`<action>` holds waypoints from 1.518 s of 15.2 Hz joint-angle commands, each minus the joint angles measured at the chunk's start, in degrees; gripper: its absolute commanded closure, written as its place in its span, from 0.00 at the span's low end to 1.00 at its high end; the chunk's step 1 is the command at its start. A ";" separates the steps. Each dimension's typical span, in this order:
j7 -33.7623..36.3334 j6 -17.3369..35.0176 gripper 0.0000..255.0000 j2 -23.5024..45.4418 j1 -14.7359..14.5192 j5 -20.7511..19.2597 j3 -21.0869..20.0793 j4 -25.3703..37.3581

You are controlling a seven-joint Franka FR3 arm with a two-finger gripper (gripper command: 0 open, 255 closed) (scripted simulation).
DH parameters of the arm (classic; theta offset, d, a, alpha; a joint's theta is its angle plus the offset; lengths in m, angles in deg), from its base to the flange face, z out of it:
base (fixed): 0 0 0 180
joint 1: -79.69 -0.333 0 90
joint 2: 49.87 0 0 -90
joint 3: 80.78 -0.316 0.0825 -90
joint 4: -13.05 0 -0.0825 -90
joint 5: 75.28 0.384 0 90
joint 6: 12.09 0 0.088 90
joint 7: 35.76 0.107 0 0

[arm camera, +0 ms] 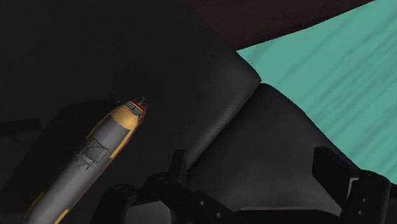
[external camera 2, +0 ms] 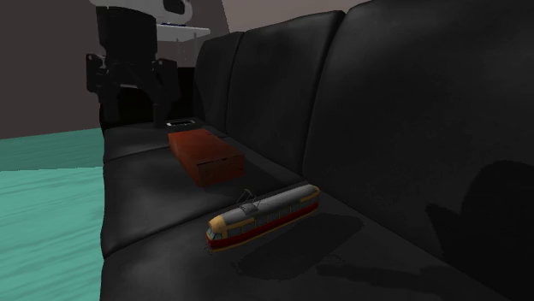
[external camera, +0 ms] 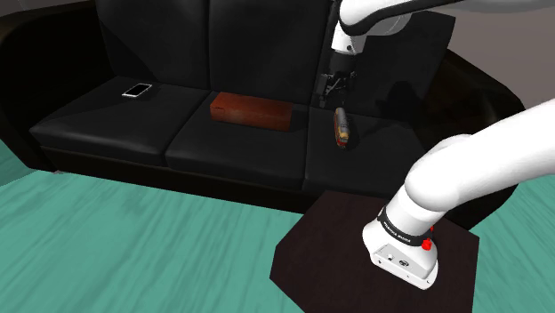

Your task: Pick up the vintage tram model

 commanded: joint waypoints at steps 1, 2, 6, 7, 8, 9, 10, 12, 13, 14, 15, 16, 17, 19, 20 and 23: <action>0.97 2.88 0.00 3.03 1.27 -0.21 1.13 0.85; 1.33 4.44 0.00 4.42 1.92 -0.32 1.77 0.96; 2.58 10.45 0.00 10.14 4.40 -0.37 4.39 1.78; 2.84 11.89 0.00 11.60 4.97 -0.28 5.08 2.08; 3.08 13.31 0.00 13.07 5.53 -0.13 5.76 2.41; 3.29 14.69 0.00 14.55 6.09 0.07 6.44 2.78; 3.47 16.05 0.00 16.05 6.62 0.33 7.12 3.17; 3.73 18.67 0.00 19.06 7.66 1.03 8.50 4.05; 3.81 19.93 0.00 20.57 8.17 1.49 9.17 4.54; 3.84 21.16 0.00 22.10 8.68 2.01 9.84 5.05; 3.84 22.36 0.00 23.63 9.18 2.61 10.50 5.59; 3.79 23.52 0.00 25.16 9.68 3.29 11.14 6.16; 3.70 24.64 0.00 26.71 10.20 4.04 11.76 6.75; 3.39 26.77 0.00 29.81 11.28 5.78 12.91 8.01; 3.24 27.53 0.00 30.96 11.71 6.50 13.30 8.50; 2.29 29.75 0.00 32.75 11.77 7.70 13.17 7.89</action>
